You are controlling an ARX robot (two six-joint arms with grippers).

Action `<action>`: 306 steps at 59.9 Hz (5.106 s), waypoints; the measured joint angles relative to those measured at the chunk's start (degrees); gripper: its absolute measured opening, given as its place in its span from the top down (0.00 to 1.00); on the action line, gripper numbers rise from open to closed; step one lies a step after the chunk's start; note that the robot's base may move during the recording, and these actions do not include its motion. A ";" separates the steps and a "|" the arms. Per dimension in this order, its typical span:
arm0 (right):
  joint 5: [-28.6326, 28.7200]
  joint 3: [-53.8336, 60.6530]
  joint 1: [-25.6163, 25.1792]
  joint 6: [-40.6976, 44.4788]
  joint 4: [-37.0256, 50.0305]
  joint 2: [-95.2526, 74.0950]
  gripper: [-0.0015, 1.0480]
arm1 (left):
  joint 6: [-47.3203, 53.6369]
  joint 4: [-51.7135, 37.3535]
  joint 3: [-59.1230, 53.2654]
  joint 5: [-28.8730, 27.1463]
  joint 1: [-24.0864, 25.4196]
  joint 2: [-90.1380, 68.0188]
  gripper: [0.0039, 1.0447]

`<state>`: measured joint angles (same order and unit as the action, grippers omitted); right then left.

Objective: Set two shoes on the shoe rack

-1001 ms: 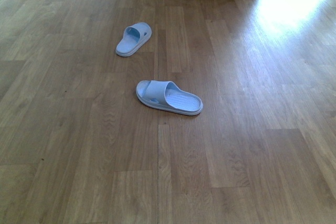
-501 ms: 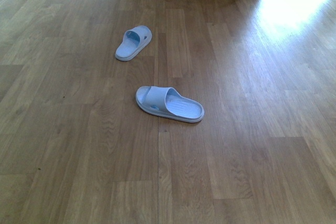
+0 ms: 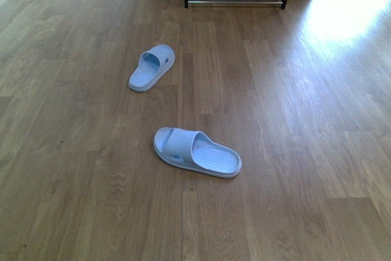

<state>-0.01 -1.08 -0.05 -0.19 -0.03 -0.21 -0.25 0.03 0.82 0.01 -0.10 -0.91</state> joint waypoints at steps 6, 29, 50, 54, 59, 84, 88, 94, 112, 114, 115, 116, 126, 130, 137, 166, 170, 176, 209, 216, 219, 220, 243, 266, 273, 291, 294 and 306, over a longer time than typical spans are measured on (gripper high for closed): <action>-0.11 0.00 0.00 0.00 0.00 0.00 0.09 | 0.00 0.00 0.00 0.04 0.00 0.00 0.09; 0.02 0.00 0.00 0.00 0.00 0.00 0.09 | 0.00 0.00 0.00 -0.11 0.00 0.00 0.09; 0.02 0.00 0.00 0.00 0.00 0.00 0.09 | 0.00 0.00 0.00 -0.04 0.00 0.00 0.09; -0.02 0.00 0.00 0.00 0.00 -0.02 0.09 | 0.00 0.00 0.00 0.00 0.00 0.00 0.09; 0.00 0.00 0.00 0.00 0.00 0.04 0.09 | 0.00 0.00 0.00 -0.02 0.00 0.00 0.09; -2.45 -0.63 -2.73 1.44 1.68 -14.78 0.09 | 0.00 0.00 0.00 0.00 0.00 0.00 0.09; 4.94 -0.04 -7.10 4.70 10.69 -28.79 0.09 | -0.02 0.00 0.00 -0.02 0.00 0.00 0.09; 10.21 0.00 -8.98 11.93 29.22 -53.99 0.09 | 0.00 0.00 0.00 0.00 0.00 0.00 0.09; 11.91 -12.20 -6.91 26.10 73.59 -125.42 0.09 | 0.00 0.00 0.00 -0.02 0.00 0.00 0.09; 11.91 -14.21 -6.67 27.71 74.93 -130.94 0.09 | 0.00 0.00 0.00 -0.02 0.00 0.00 0.09; 12.02 -15.45 -6.54 28.46 75.38 -134.40 0.09 | 0.00 0.00 0.00 -0.02 0.00 0.00 0.09; 12.07 -16.04 -6.49 29.09 75.45 -136.02 0.09 | 0.00 0.00 0.00 -0.02 0.00 0.00 0.09; 13.16 -25.86 -6.56 35.41 73.68 -156.47 0.09 | -0.02 0.00 0.00 -0.02 0.00 0.00 0.09; 14.10 -30.10 -6.71 37.83 72.76 -162.44 0.09 | 0.00 0.00 0.00 -0.02 0.00 0.00 0.09; 15.72 -34.91 -5.75 39.34 72.26 -168.30 0.09 | 0.00 0.00 0.00 -0.02 0.00 0.00 0.09; 19.87 -44.68 2.84 36.63 72.13 -176.76 0.09 | 0.00 0.00 0.00 -0.02 0.00 0.02 0.09; 20.24 -45.94 3.28 35.85 71.78 -177.19 0.09 | 0.00 0.00 0.00 -0.02 0.00 0.00 0.09; 20.72 -47.91 3.80 34.32 70.84 -177.41 0.09 | -0.02 0.00 0.00 -0.02 0.00 0.00 0.09; 24.52 -52.13 4.15 28.68 66.03 -177.41 0.73 | 0.00 0.00 0.00 -0.02 0.00 0.00 0.09; 24.96 -51.65 4.15 26.80 66.66 -177.13 0.93 | 0.00 0.00 0.00 -0.02 0.00 0.00 0.09; 24.94 -51.12 4.15 25.81 67.32 -176.74 0.99 | 0.00 0.00 0.00 -0.02 0.00 0.00 0.09; 24.85 -50.84 4.13 24.92 67.71 -176.52 0.98 | 0.00 0.00 0.00 -0.02 0.00 0.00 0.09; 7.76 -35.98 -3.41 5.73 74.05 -154.18 0.98 | 0.00 0.00 0.00 -0.02 0.00 0.00 0.09; 2.60 -14.75 -18.43 1.42 51.91 -99.38 0.98 | 0.00 0.00 0.00 -0.02 0.00 0.00 0.09; 2.84 -12.09 -21.09 1.05 46.80 -88.28 0.98 | 0.00 0.00 0.00 -0.02 0.00 0.00 0.09; 4.17 -9.99 -24.11 -0.07 38.66 -73.59 0.98 | 0.00 0.00 0.00 -0.02 0.00 0.00 0.09; 4.28 -9.97 -24.11 -0.09 38.56 -73.61 0.98 | 0.00 0.00 0.00 -0.02 0.00 0.00 0.09; 4.31 -9.94 -24.13 -0.13 38.53 -73.59 0.98 | -0.02 0.00 0.00 0.00 0.00 0.00 0.09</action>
<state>4.29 -11.03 -24.18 -0.32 38.50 -73.80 -0.27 0.03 0.82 0.01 -0.10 -0.91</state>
